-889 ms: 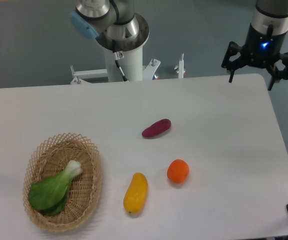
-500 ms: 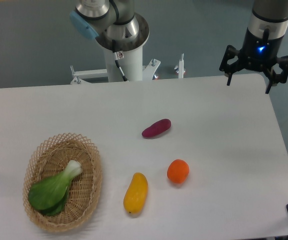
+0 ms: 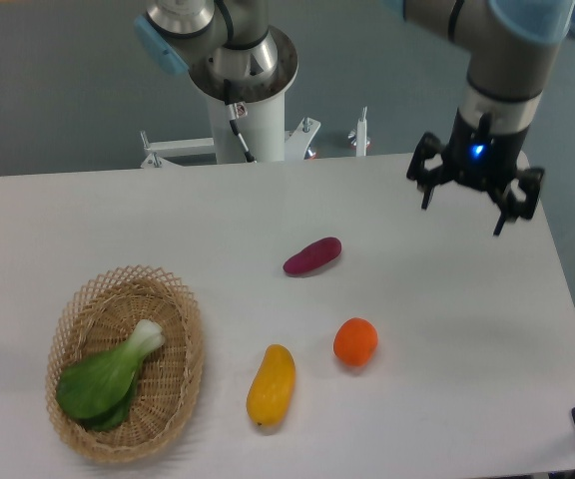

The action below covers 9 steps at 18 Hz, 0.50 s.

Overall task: Pick up the orange from the table
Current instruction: 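Move the open gripper down over the small orange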

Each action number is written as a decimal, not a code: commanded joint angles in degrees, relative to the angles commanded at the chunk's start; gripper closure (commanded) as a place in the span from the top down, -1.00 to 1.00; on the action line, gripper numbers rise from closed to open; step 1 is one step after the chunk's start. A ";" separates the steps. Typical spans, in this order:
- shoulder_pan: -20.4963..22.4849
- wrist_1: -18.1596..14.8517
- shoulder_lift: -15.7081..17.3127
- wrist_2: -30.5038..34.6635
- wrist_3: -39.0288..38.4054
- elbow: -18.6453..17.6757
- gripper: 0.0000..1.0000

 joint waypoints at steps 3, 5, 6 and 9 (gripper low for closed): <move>-1.23 -0.96 -2.20 -1.14 -0.87 -0.96 1.00; -1.24 -0.61 -2.38 -3.24 -3.58 -3.16 1.00; -1.33 -0.52 -2.55 -3.86 -5.25 -3.86 1.00; -2.29 3.76 -4.31 -3.87 -8.69 -5.44 1.00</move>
